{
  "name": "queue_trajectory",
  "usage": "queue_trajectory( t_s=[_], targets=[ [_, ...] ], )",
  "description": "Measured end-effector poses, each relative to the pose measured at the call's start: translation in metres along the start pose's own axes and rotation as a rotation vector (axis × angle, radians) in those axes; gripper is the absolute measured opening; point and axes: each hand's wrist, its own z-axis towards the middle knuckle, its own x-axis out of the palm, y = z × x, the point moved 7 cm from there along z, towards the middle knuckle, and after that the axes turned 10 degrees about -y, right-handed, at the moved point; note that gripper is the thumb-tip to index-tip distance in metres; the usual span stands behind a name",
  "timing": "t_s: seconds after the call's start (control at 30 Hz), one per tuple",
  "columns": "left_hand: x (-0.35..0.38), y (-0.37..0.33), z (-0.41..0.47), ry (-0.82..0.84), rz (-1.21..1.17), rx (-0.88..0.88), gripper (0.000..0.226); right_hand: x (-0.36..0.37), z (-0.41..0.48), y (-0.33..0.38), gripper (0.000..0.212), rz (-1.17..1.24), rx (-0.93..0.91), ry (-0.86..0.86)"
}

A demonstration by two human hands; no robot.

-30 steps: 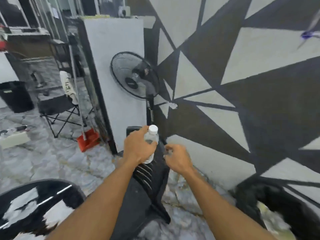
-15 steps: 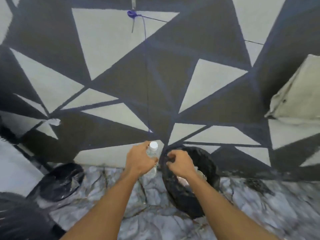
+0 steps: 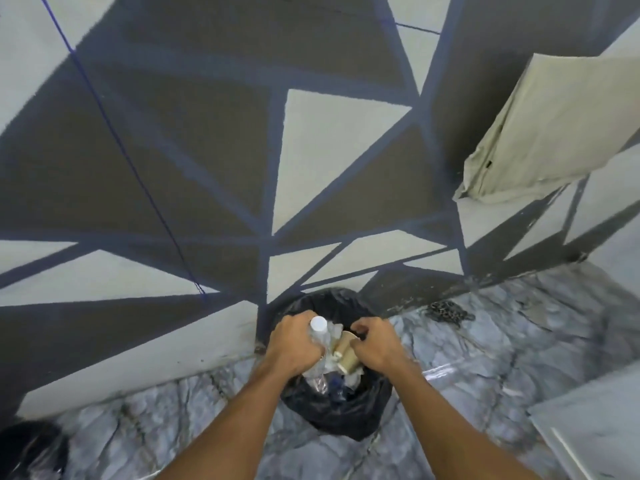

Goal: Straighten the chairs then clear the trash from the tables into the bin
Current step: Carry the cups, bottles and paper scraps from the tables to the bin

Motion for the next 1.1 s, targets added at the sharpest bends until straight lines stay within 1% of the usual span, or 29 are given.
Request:
queue_trajectory(
  t_s=[0.13, 0.27, 0.37, 0.43, 0.5, 0.53, 0.6, 0.7, 0.8, 0.87, 1.0, 1.1],
  targets=[
    [0.030, -0.013, 0.043, 0.049, 0.000, 0.003, 0.043, -0.009, 0.042, -0.019, 0.037, 0.026, 0.073, -0.020],
    [0.059, -0.024, 0.084, 0.050, -0.021, -0.036, 0.040, -0.017, 0.098, -0.030, 0.040, 0.091, 0.100, -0.015],
    [0.085, -0.027, 0.108, 0.088, -0.021, -0.071, 0.037, -0.023, 0.140, -0.041, 0.035, 0.118, 0.124, -0.022],
    [0.103, -0.021, 0.117, 0.172, 0.049, -0.098, 0.038, -0.024, 0.160, -0.050, 0.031, 0.126, 0.150, -0.015],
    [0.121, -0.012, 0.111, 0.329, 0.144, -0.121, 0.039, -0.022, 0.172, -0.054, 0.034, 0.109, 0.167, 0.006],
    [0.125, -0.007, 0.107, 0.391, 0.153, -0.139, 0.036, -0.020, 0.177, -0.052, 0.035, 0.095, 0.160, 0.020],
    [0.123, 0.004, 0.104, 0.428, 0.152, -0.174, 0.030, -0.013, 0.187, -0.042, 0.036, 0.086, 0.134, 0.054],
    [0.098, 0.018, 0.116, 0.308, 0.111, -0.238, 0.021, 0.010, 0.195, -0.011, 0.036, 0.074, 0.065, 0.129],
    [0.053, 0.032, 0.125, 0.121, 0.064, -0.311, 0.032, 0.043, 0.188, 0.037, 0.037, 0.022, -0.087, 0.251],
    [0.020, 0.046, 0.121, 0.009, 0.045, -0.349, 0.031, 0.067, 0.177, 0.075, 0.038, -0.021, -0.201, 0.315],
    [-0.039, 0.094, 0.081, -0.143, 0.059, -0.455, 0.042, 0.108, 0.135, 0.154, 0.031, -0.094, -0.421, 0.407],
    [-0.080, 0.131, 0.024, -0.263, 0.042, -0.564, 0.048, 0.137, 0.082, 0.204, 0.037, -0.120, -0.587, 0.474]
  ],
)
